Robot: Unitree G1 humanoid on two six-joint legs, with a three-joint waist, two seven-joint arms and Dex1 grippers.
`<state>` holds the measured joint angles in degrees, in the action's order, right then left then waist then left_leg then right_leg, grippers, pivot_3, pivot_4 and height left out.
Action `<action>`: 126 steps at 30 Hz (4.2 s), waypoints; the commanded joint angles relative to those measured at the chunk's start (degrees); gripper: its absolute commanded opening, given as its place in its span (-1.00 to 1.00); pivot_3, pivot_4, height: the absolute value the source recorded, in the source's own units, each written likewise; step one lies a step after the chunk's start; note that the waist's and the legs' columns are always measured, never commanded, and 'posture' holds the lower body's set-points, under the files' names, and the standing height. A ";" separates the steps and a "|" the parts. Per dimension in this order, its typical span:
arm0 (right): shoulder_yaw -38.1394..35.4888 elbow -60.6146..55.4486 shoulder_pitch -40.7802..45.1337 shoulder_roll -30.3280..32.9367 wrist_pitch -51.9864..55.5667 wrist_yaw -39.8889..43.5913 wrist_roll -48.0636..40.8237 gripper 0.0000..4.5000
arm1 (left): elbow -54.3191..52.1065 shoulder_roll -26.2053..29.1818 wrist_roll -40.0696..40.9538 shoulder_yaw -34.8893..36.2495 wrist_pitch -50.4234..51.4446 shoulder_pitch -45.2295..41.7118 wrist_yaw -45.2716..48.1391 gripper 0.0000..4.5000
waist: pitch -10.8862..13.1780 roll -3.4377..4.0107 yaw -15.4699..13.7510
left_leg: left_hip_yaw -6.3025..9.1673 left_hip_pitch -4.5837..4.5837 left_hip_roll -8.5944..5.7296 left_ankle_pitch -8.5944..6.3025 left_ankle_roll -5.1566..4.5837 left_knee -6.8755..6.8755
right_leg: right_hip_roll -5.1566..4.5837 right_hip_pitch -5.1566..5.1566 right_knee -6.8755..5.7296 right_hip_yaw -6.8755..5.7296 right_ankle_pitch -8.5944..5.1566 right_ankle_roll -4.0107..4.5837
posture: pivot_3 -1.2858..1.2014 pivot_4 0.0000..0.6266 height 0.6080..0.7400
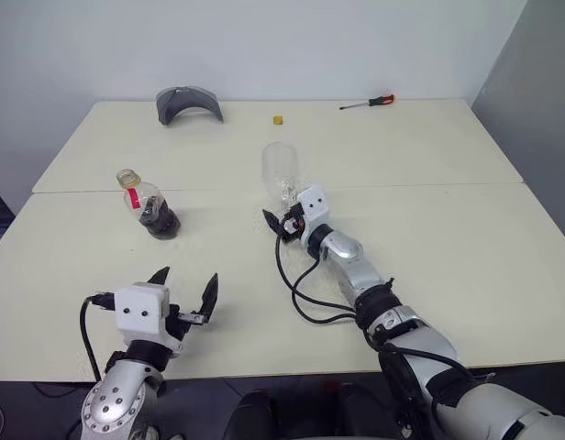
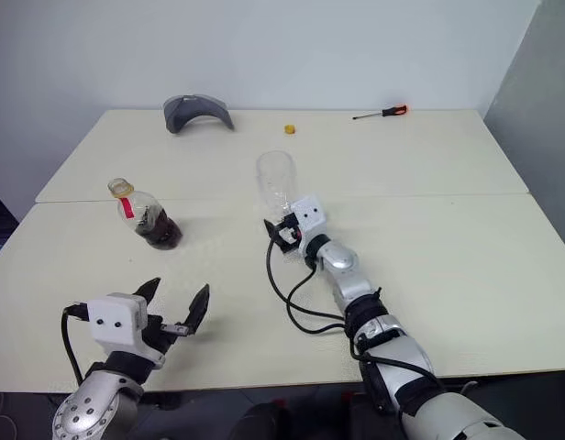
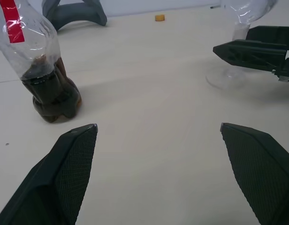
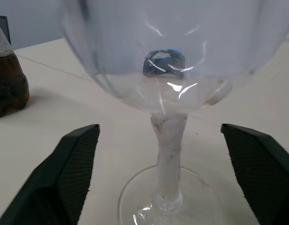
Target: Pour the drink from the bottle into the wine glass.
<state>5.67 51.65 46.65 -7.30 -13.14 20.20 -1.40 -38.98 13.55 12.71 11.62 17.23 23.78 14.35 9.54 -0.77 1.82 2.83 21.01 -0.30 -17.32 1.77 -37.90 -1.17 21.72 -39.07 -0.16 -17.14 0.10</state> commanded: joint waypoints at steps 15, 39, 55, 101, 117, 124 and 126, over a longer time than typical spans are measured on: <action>-3.94 -69.13 -30.22 26.62 37.01 17.51 -18.28 0.99 | 5.51 -0.12 -3.76 -4.10 -0.78 -11.18 -2.59 1.00 | 0.03 0.02 -0.74 | 0.27 0.19 -0.03 0.00 0.00 -0.04 | -0.01 0.00 0.10 -0.25 -0.01 -0.02 | 0.03 -0.52 1.00; -6.41 -85.70 -31.05 36.16 49.03 18.84 -35.67 0.99 | 3.92 -1.15 -9.04 7.69 11.37 -24.98 -16.74 1.00 | 0.25 -0.39 -0.85 | 0.31 0.17 -0.05 0.01 0.02 -0.07 | 0.02 -0.06 0.10 -0.29 -0.02 -0.05 | 0.03 -0.52 1.00; -3.20 -87.18 -29.33 30.93 50.51 10.64 -35.70 0.99 | 26.34 8.16 2.39 13.20 4.70 -31.17 -0.97 1.00 | 0.31 -0.50 -1.55 | 0.36 0.19 -0.05 0.04 0.07 -0.08 | 0.01 -0.02 0.10 -0.36 -0.02 -0.04 | 0.03 -0.52 1.00; -0.18 -87.39 -30.15 27.41 47.43 6.48 -32.07 1.00 | 76.83 13.50 -1.34 3.85 -23.37 -59.14 8.87 0.83 | 0.30 -0.59 -1.55 | 0.42 0.83 -0.09 0.20 0.34 -0.28 | -0.04 0.55 0.00 -0.46 0.03 -0.07 | 0.03 -0.52 1.00; -0.31 -84.05 -29.00 26.72 45.54 7.80 -31.15 1.00 | 70.77 14.50 -1.02 3.59 -20.44 -58.29 9.22 -0.55 | 0.30 -0.61 -1.51 | 0.43 0.85 -0.08 0.20 0.34 -0.33 | -0.03 0.56 -0.04 -0.46 0.04 -0.07 | 0.03 -0.52 1.00; -1.29 -82.88 -25.22 28.11 45.97 14.00 -35.00 1.00 | 69.55 15.55 -1.90 0.22 -15.77 -64.37 12.81 -0.55 | 0.30 -0.62 -1.51 | 0.46 0.87 -0.09 0.20 0.34 -0.43 | -0.03 0.55 -0.10 -0.49 0.04 -0.07 | 0.03 -0.52 1.00; -1.62 -81.78 -23.20 29.73 45.93 17.17 -35.80 1.00 | 70.58 15.76 -2.99 -1.51 -15.17 -67.90 14.12 -0.55 | 0.33 -0.67 -1.63 | 0.51 0.94 -0.10 0.20 0.33 -0.52 | -0.01 0.55 -0.11 -0.54 0.04 -0.08 | 0.03 -0.52 1.00</action>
<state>5.55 -29.88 21.75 21.69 33.79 34.70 -35.57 33.71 27.92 10.33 11.03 2.47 -40.14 27.25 9.87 -1.44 0.20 3.39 21.99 -0.42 -17.12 2.10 -38.49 -1.18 22.27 -39.18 -0.74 -17.10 0.02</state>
